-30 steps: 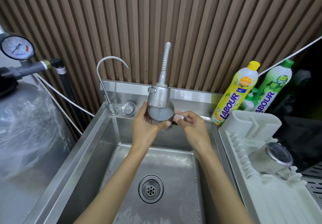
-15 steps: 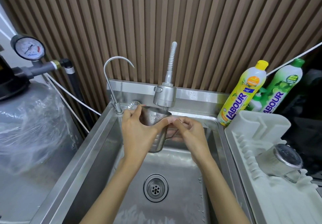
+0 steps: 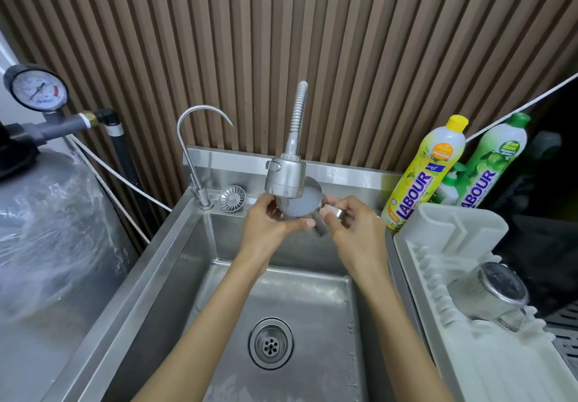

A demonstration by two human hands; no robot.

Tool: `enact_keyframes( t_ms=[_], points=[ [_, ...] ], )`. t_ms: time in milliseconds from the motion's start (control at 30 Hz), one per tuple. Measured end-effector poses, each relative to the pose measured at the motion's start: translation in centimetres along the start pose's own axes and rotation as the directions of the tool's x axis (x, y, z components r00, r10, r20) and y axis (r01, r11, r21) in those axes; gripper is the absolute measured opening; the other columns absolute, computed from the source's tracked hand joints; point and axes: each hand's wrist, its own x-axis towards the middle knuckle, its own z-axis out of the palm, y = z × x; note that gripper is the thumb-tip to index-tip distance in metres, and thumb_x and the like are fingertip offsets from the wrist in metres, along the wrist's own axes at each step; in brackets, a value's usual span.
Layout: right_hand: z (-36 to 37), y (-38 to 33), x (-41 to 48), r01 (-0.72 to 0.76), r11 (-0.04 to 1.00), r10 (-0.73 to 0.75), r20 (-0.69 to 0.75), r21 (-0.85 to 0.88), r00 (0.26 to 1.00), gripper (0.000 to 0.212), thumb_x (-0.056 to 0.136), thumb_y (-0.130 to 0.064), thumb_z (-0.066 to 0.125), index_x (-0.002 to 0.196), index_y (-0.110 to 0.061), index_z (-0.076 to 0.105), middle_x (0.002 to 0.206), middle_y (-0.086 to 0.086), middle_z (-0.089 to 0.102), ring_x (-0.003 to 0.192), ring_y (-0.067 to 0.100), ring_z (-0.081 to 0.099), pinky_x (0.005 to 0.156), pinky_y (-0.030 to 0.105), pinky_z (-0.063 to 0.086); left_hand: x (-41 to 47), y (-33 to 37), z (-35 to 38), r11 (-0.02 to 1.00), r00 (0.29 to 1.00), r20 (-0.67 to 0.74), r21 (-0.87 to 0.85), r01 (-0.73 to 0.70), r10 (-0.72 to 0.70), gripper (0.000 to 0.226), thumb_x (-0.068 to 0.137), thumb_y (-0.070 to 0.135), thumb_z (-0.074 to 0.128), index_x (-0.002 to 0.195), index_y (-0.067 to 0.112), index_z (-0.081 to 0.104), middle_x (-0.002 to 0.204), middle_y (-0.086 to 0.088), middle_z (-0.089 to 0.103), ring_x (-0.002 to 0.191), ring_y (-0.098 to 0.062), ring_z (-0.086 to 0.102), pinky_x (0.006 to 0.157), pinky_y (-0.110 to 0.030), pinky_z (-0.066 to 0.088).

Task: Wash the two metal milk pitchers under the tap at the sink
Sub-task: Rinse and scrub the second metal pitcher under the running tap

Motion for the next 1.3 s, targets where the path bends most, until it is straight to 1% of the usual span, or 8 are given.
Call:
enact_keyframes(
  t_ms=[167,433,567,633,833,1000,1133,1300],
  points=[
    [1.8,0.6,0.8,-0.125,0.919,0.077,0.142,0.375,0.987,0.023,0.087,-0.006,0.061,0.068,-0.014,0.052,0.108,-0.007,0.065,0.083,-0.010,0.063,0.073,0.005,0.046,0.4,1.1,-0.7,0.964,0.970,-0.097,0.164,-0.207,0.225,0.076,0.041,0.011,0.084,0.113,0.017,0.058,0.112,-0.001,0.060,0.103,-0.012,0.060,0.090,-0.022,0.047],
    [4.2,1.7,-0.5,-0.357,0.731,0.143,0.381,0.582,0.913,0.011,0.091,-0.013,0.057,0.082,-0.006,0.058,0.083,0.008,0.067,0.083,0.021,0.067,0.077,0.027,0.058,-1.7,1.7,-2.8,0.793,0.900,-0.194,0.567,-0.222,0.391,0.075,0.049,0.023,0.091,0.117,0.015,0.061,0.103,0.003,0.052,0.094,-0.011,0.052,0.077,-0.001,0.036],
    [3.6,1.5,-1.2,-0.367,0.767,0.171,0.383,0.526,0.908,0.015,0.090,-0.017,0.059,0.080,-0.006,0.060,0.081,0.008,0.069,0.075,0.018,0.069,0.066,0.034,0.060,-2.5,1.2,-3.1,0.755,0.906,-0.212,0.637,-0.156,0.366,0.086,0.045,0.062,0.080,0.114,0.016,0.063,0.095,0.001,0.050,0.089,-0.015,0.054,0.081,-0.017,0.044],
    [2.9,1.3,-1.1,-0.349,0.819,0.201,0.343,0.455,0.918,0.016,0.088,-0.018,0.062,0.076,-0.008,0.061,0.080,0.008,0.070,0.071,0.018,0.070,0.060,0.035,0.061,-2.6,0.7,-3.1,0.785,0.935,-0.222,0.613,-0.088,0.278,0.089,0.042,0.075,0.070,0.112,0.020,0.065,0.097,0.000,0.055,0.090,-0.015,0.060,0.084,-0.024,0.049],
    [2.1,1.4,0.1,-0.141,0.989,0.147,0.174,-0.047,0.974,0.027,0.079,-0.026,0.070,0.059,-0.019,0.054,0.079,0.010,0.072,0.079,0.027,0.067,0.074,0.039,0.055,-1.8,-2.0,-4.0,0.909,0.992,-0.055,0.398,0.127,-0.114,0.041,0.060,0.037,0.085,0.097,0.025,0.071,0.090,0.010,0.073,0.084,0.002,0.065,0.064,0.002,0.043],
    [3.8,2.2,1.2,-0.114,0.947,0.173,0.180,-0.301,0.968,0.016,0.083,-0.023,0.066,0.079,-0.007,0.065,0.087,0.014,0.069,0.091,0.032,0.060,0.073,0.032,0.039,0.3,-5.0,-2.7,0.917,0.937,0.054,0.232,0.325,-0.345,0.042,0.067,0.010,0.080,0.106,0.005,0.066,0.097,-0.006,0.069,0.093,-0.020,0.063,0.082,-0.025,0.046],
    [6.5,3.4,1.2,0.015,0.899,0.108,0.254,-0.437,0.961,0.004,0.083,-0.010,0.057,0.082,-0.012,0.053,0.093,0.022,0.066,0.093,0.039,0.058,0.072,0.036,0.042,1.7,-7.4,-1.9,0.868,0.904,0.068,0.317,0.382,-0.423,0.037,0.068,0.009,0.077,0.103,0.009,0.065,0.096,-0.004,0.064,0.093,-0.018,0.057,0.074,-0.025,0.044],
    [8.5,4.7,1.5,0.204,0.772,-0.030,0.287,-0.601,0.958,0.025,0.084,-0.002,0.051,0.109,0.000,0.053,0.101,0.025,0.065,0.098,0.042,0.059,0.075,0.040,0.046,2.5,-9.0,-2.6,0.777,0.861,0.016,0.439,0.450,-0.508,0.073,0.070,0.016,0.077,0.131,-0.004,0.043,0.127,-0.010,0.053,0.113,-0.025,0.050,0.083,-0.027,0.039]
  ],
)
